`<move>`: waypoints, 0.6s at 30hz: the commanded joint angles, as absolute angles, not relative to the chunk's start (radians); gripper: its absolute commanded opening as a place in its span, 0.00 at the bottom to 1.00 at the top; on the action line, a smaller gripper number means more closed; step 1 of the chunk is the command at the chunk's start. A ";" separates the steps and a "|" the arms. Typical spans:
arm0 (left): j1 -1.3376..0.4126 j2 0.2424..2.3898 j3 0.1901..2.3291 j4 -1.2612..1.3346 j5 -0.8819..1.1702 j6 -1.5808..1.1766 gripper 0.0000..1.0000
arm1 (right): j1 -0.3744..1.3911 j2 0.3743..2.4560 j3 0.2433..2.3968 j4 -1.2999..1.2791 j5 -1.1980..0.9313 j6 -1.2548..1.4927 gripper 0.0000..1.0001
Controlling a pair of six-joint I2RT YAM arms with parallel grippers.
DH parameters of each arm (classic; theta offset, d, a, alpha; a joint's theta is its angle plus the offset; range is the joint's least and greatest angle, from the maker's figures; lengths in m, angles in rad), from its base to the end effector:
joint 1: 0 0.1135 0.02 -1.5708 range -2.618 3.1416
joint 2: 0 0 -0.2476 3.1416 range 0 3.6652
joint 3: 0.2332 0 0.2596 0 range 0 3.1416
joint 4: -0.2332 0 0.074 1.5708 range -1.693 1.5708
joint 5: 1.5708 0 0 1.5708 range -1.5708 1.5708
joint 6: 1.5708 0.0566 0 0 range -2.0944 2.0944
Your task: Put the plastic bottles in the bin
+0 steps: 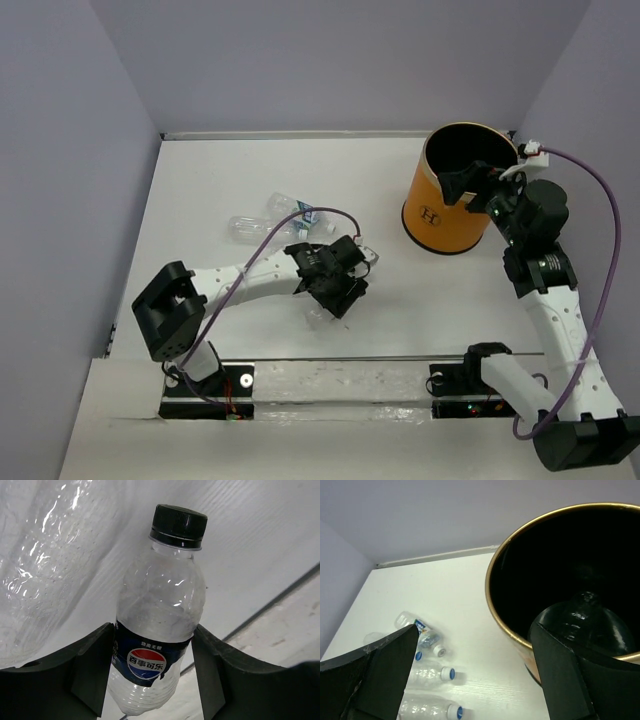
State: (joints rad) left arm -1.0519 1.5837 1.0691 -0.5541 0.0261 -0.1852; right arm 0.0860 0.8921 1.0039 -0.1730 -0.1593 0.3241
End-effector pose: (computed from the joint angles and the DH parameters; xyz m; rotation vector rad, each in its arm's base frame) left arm 0.1651 -0.2920 0.1745 1.1482 2.4600 -0.4326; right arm 0.2369 0.0294 0.3861 0.0728 1.6481 0.4436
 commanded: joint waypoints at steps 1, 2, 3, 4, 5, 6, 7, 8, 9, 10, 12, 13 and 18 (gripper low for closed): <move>-1.058 1.468 1.215 -0.529 0.187 -0.190 0.51 | 0.084 0.798 0.950 -0.141 -0.282 0.383 0.97; -1.058 1.457 1.238 -0.513 0.225 -0.198 0.51 | 0.084 0.779 0.939 -0.147 -0.294 0.390 0.96; -1.058 1.448 1.265 -0.509 0.229 -0.199 0.51 | 0.084 0.763 0.922 -0.167 -0.313 0.388 0.90; -1.057 1.440 1.329 -0.508 0.222 -0.198 0.51 | 0.084 0.724 0.916 -0.178 -0.319 0.385 0.83; -1.054 1.439 1.363 -0.503 0.197 -0.193 0.51 | 0.084 0.707 0.913 -0.202 -0.327 0.385 0.71; -1.049 1.439 1.402 -0.497 0.181 -0.189 0.51 | 0.084 0.690 0.908 -0.210 -0.334 0.388 0.63; -1.043 1.442 1.472 -0.488 0.163 -0.189 0.51 | 0.084 0.661 0.901 -0.218 -0.348 0.397 0.51; -1.040 1.443 1.501 -0.454 0.129 -0.190 0.51 | 0.084 0.651 0.896 -0.222 -0.365 0.405 0.32; -1.031 1.445 1.552 -0.428 0.112 -0.190 0.51 | 0.084 0.643 0.879 -0.232 -0.406 0.414 0.25; -1.026 1.450 1.581 -0.407 0.065 -0.190 0.51 | 0.084 0.626 0.867 -0.233 -0.429 0.431 0.19; -1.019 1.468 1.643 -0.358 0.032 -0.184 0.51 | 0.084 0.606 0.829 -0.241 -0.474 0.448 0.15; -1.005 1.497 1.705 -0.345 0.014 -0.180 0.51 | 0.084 0.594 0.784 -0.244 -0.474 0.451 0.14; -0.945 1.617 1.871 -0.178 -0.014 -0.201 0.51 | 0.084 0.566 0.652 -0.241 -0.495 0.472 0.13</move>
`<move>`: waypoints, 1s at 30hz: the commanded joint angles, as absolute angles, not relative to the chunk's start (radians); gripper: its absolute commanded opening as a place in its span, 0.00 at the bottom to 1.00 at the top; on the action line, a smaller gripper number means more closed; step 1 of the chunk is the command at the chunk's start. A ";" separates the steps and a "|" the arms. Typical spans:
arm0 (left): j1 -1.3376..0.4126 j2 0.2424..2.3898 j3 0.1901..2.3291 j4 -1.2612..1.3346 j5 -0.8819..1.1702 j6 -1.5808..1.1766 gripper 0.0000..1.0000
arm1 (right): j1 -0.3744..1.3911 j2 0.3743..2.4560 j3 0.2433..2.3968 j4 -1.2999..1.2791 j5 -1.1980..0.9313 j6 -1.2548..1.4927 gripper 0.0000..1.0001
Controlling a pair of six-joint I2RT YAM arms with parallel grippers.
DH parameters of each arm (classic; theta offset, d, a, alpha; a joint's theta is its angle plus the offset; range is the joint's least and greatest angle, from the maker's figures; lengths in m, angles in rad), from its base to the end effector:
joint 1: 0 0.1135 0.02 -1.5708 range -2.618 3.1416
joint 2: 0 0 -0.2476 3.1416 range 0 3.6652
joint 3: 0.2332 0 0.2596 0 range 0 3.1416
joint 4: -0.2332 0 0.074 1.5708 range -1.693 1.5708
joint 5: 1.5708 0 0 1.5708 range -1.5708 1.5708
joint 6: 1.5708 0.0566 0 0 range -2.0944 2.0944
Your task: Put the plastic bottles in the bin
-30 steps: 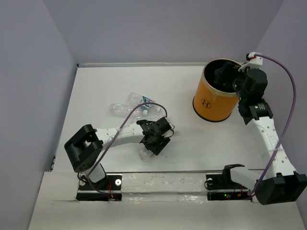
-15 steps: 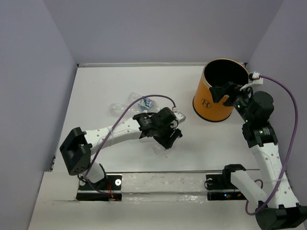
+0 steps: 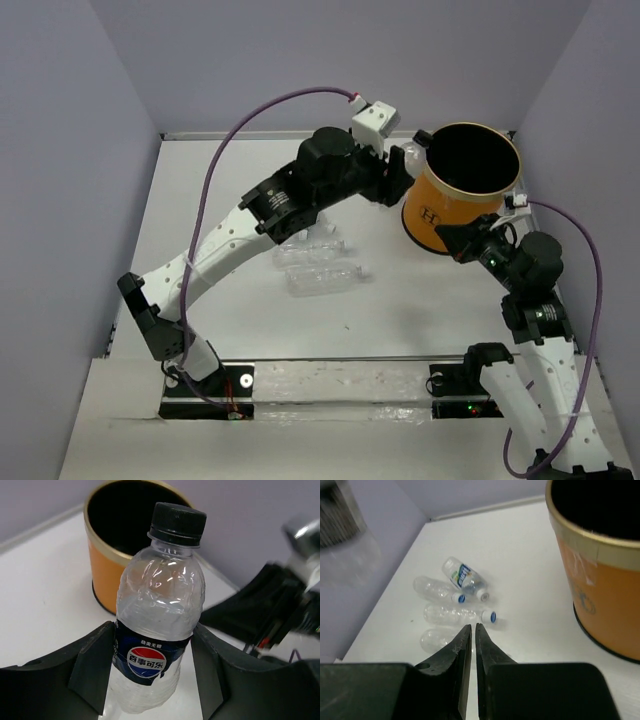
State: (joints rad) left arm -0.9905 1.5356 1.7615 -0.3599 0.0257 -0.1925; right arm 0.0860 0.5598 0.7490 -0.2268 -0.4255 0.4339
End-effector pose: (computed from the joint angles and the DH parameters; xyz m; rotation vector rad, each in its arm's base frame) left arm 0.2035 -0.3131 0.4585 0.7135 1.6405 -0.8911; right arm 0.1698 0.0381 0.3467 -0.0516 1.6553 0.7398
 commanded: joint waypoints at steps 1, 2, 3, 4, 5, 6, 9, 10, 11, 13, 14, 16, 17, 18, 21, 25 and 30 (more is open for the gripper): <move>-0.937 1.656 1.912 -0.145 -0.005 -0.207 0.51 | 0.084 0.574 0.632 -0.230 -0.509 0.480 0.13; -0.925 1.681 1.939 -0.112 0.006 -0.216 0.51 | 0.084 0.581 0.614 -0.216 -0.523 0.498 0.12; -0.920 1.734 2.009 -0.068 0.027 -0.221 0.51 | 0.084 0.584 0.573 -0.186 -0.541 0.506 0.12; -0.914 1.767 2.058 -0.058 0.043 -0.225 0.51 | 0.084 0.584 0.554 -0.173 -0.543 0.514 0.12; -0.904 1.804 2.106 -0.046 0.073 -0.235 0.51 | 0.084 0.583 0.539 -0.166 -0.543 0.520 0.12; -0.902 1.869 2.199 -0.040 0.075 -0.235 0.51 | 0.095 0.586 0.514 -0.150 -0.551 0.523 0.12; -0.900 1.983 2.317 0.033 0.083 -0.224 0.51 | 0.107 0.613 0.482 -0.138 -0.589 0.514 0.12; -0.900 2.005 2.332 0.060 0.084 -0.225 0.51 | 0.107 0.632 0.476 -0.135 -0.595 0.512 0.12; -0.900 2.026 2.338 0.122 0.087 -0.227 0.52 | 0.123 0.640 0.468 -0.132 -0.597 0.512 0.12; -0.900 2.083 2.352 0.181 0.092 -0.242 0.52 | 0.150 0.638 0.451 -0.118 -0.586 0.515 0.12; -0.900 2.121 2.355 0.236 0.101 -0.250 0.52 | 0.159 0.628 0.440 -0.111 -0.580 0.520 0.12; -0.900 2.167 2.379 0.290 0.126 -0.276 0.54 | 0.172 0.617 0.430 -0.106 -0.577 0.526 0.12; -0.900 2.192 2.394 0.290 0.139 -0.287 0.54 | 0.182 0.617 0.430 -0.106 -0.577 0.526 0.12; -0.900 2.216 2.417 0.296 0.152 -0.296 0.57 | 0.183 0.617 0.431 -0.109 -0.575 0.522 0.12; -0.900 2.311 2.496 0.279 0.181 -0.321 0.77 | 0.202 0.623 0.436 -0.112 -0.577 0.515 0.12; -0.900 2.303 2.484 0.275 0.190 -0.311 0.99 | 0.224 0.635 0.442 -0.107 -0.575 0.508 0.12; -0.874 2.214 2.430 0.204 0.192 -0.256 0.99 | 0.281 0.678 0.469 -0.089 -0.557 0.496 0.13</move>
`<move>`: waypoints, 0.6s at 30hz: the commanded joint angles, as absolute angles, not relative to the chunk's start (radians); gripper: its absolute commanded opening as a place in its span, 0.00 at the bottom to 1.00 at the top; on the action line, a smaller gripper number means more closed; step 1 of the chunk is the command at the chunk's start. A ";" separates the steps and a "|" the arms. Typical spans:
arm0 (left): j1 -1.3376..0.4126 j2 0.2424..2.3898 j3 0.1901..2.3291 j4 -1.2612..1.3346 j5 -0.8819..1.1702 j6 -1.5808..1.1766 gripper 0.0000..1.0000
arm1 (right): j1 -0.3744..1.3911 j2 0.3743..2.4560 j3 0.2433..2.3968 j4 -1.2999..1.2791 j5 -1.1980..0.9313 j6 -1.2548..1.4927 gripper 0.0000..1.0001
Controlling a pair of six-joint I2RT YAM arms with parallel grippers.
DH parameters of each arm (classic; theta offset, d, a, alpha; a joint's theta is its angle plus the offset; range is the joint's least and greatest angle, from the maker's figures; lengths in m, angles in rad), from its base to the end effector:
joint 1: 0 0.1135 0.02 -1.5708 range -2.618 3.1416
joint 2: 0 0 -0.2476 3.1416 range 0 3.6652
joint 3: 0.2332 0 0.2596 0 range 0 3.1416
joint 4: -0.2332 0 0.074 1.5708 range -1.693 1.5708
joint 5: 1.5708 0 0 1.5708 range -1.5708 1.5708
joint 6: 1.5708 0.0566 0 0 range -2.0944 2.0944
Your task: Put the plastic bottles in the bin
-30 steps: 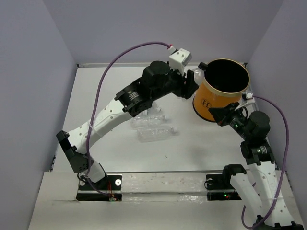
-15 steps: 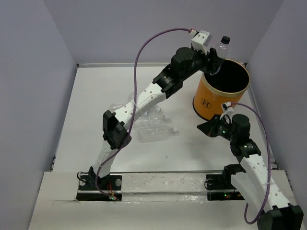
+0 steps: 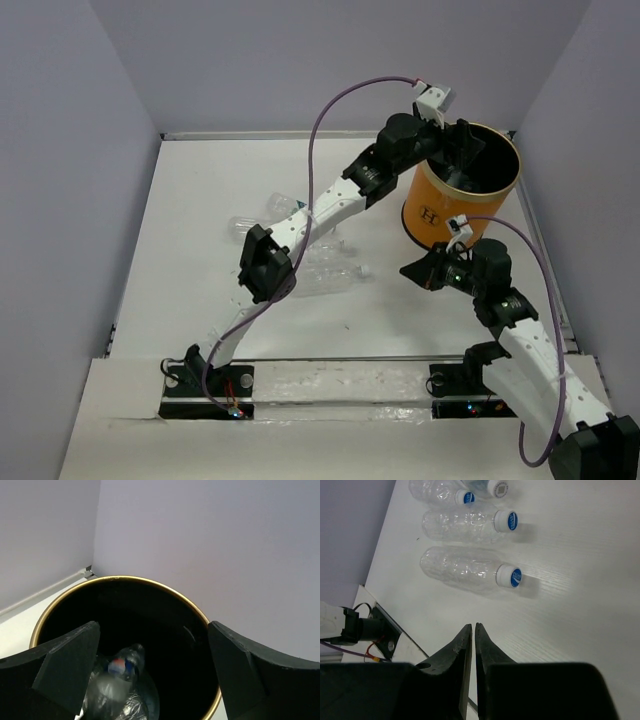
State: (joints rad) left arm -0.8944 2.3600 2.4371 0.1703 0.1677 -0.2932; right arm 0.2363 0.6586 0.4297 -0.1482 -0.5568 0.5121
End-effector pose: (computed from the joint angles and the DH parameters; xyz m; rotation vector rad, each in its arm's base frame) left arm 0.3487 -0.4495 0.3990 0.5614 1.2983 -1.1083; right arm 0.1848 0.0753 0.2212 -0.1095 2.0277 1.0255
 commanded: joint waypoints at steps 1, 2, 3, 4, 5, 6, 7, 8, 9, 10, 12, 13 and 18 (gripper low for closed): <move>-0.865 2.151 2.369 0.181 0.193 -0.252 0.99 | 0.317 0.690 0.486 -0.089 -0.536 0.486 0.13; -0.855 2.110 2.329 0.169 0.189 -0.249 0.99 | 0.339 0.696 0.495 -0.089 -0.523 0.482 0.14; -0.827 2.070 2.278 0.157 0.183 -0.247 0.99 | 0.360 0.706 0.506 -0.090 -0.490 0.474 0.15; -0.812 1.972 2.150 0.149 0.164 -0.252 0.99 | 0.403 0.727 0.527 -0.089 -0.476 0.469 0.15; -0.795 1.917 2.078 0.146 0.154 -0.259 0.99 | 0.419 0.742 0.538 -0.087 -0.459 0.457 0.16; -0.775 1.863 1.992 0.146 0.141 -0.268 0.99 | 0.434 0.761 0.549 -0.080 -0.440 0.451 0.17; -0.738 1.750 1.826 0.146 0.103 -0.294 0.99 | 0.457 0.781 0.576 -0.075 -0.436 0.440 0.18; -0.720 1.691 1.748 0.138 0.078 -0.308 0.99 | 0.468 0.823 0.590 -0.069 -0.431 0.433 0.21; -0.683 1.578 1.598 0.132 0.054 -0.333 0.99 | 0.477 0.847 0.604 -0.049 -0.419 0.425 0.22; -0.664 1.524 1.522 0.126 0.026 -0.345 0.99 | 0.488 0.870 0.617 -0.038 -0.410 0.420 0.24; -0.629 1.416 1.387 0.110 -0.053 -0.367 0.99 | 0.515 0.957 0.675 -0.023 -0.397 0.394 0.30; -0.611 1.313 1.329 0.103 -0.075 -0.379 0.99 | 0.526 0.991 0.699 -0.020 -0.393 0.390 0.34; -0.470 1.047 1.025 -0.018 -0.181 -0.445 0.99 | 0.638 1.254 0.926 -0.040 -0.347 0.293 0.71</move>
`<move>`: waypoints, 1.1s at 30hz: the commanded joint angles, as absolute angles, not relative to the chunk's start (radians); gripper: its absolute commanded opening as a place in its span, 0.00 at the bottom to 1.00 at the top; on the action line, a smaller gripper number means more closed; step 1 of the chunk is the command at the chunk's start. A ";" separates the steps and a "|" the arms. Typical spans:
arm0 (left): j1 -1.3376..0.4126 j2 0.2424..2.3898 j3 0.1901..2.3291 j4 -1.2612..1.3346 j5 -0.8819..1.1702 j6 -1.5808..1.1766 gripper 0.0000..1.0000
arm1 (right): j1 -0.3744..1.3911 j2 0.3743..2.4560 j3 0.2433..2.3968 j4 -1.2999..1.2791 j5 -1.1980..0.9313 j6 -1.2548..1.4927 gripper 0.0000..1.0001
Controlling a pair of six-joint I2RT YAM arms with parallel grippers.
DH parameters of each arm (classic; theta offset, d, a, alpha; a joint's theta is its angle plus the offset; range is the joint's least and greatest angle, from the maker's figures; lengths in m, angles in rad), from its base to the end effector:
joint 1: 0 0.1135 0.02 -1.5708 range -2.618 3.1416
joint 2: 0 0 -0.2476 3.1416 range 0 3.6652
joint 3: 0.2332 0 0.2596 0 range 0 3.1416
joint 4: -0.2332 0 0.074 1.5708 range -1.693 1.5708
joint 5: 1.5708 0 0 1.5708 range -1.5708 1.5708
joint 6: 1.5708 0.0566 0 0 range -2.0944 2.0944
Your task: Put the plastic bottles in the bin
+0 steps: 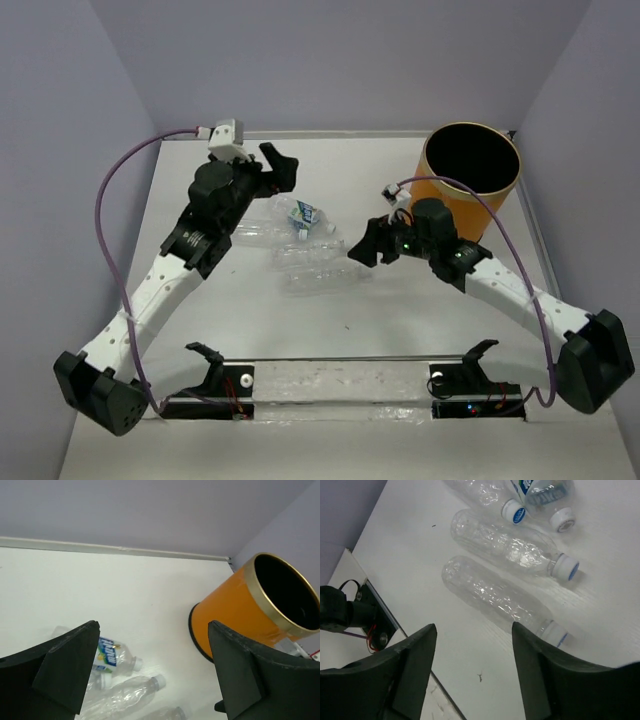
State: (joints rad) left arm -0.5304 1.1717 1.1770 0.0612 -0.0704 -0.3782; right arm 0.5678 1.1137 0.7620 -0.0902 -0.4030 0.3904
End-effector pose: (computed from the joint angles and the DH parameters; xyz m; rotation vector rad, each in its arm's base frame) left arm 0.2662 -0.1515 0.4116 0.0593 1.5411 -0.6741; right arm 0.2262 0.1706 0.2511 -0.4580 2.0743 0.9968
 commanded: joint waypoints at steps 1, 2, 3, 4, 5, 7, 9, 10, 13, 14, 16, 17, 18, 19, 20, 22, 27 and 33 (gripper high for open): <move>-0.451 1.020 1.002 -0.043 -0.204 -0.454 0.99 | 0.647 1.296 0.964 -0.046 -0.342 0.261 0.75; -0.434 0.996 0.982 -0.063 -0.210 -0.463 0.99 | 0.647 1.339 1.004 -0.055 -0.341 0.244 0.78; -0.417 0.976 0.960 -0.096 -0.212 -0.471 0.99 | 0.656 1.380 1.044 -0.064 -0.342 0.226 0.84; -0.387 0.944 0.925 -0.112 -0.213 -0.489 0.99 | 0.657 1.461 1.125 -0.081 -0.338 0.209 0.87; -0.374 0.931 0.910 -0.141 -0.216 -0.503 0.99 | 0.657 1.503 1.170 -0.101 -0.331 0.175 0.92; -0.342 0.905 0.876 -0.158 -0.209 -0.529 0.99 | 0.657 1.581 1.257 -0.150 -0.325 0.135 0.97; -0.327 0.890 0.813 -0.155 -0.203 -0.557 0.99 | 0.657 1.705 1.408 -0.233 -0.318 0.076 1.00; -0.315 0.868 0.766 -0.147 -0.199 -0.587 0.99 | 0.657 1.747 1.458 -0.257 -0.313 0.055 1.00; -0.296 0.833 0.697 -0.146 -0.235 -0.678 0.99 | 0.657 1.897 1.645 -0.359 -0.295 -0.047 1.00; -0.295 0.830 0.687 -0.156 -0.270 -0.734 0.99 | 0.667 1.929 1.685 -0.376 -0.284 -0.092 1.00; -0.293 0.827 0.678 -0.189 -0.296 -0.762 0.99 | 0.667 2.014 1.788 -0.409 -0.261 -0.121 1.00; -0.291 0.827 0.670 -0.196 -0.302 -0.768 0.99 | 0.667 2.040 1.827 -0.428 -0.264 -0.138 1.00; -0.291 0.825 0.664 -0.201 -0.307 -0.779 0.99 | 0.676 2.064 1.860 -0.440 -0.261 -0.149 1.00; -0.290 0.822 0.651 -0.199 -0.305 -0.784 0.99 | 0.676 2.109 1.921 -0.452 -0.256 -0.152 1.00; -0.290 0.819 0.646 -0.199 -0.304 -0.790 0.99 | 0.676 2.130 1.951 -0.462 -0.267 -0.156 1.00; -0.291 0.808 0.621 -0.192 -0.302 -0.802 0.99 | 0.686 2.189 2.026 -0.480 -0.268 -0.172 1.00; -0.288 0.798 0.580 -0.166 -0.288 -0.847 0.99 | 0.706 2.292 2.137 -0.505 -0.279 -0.181 1.00; -0.282 0.818 0.572 -0.132 -0.232 -0.888 0.99 | 0.715 2.421 2.276 -0.508 -0.272 -0.173 1.00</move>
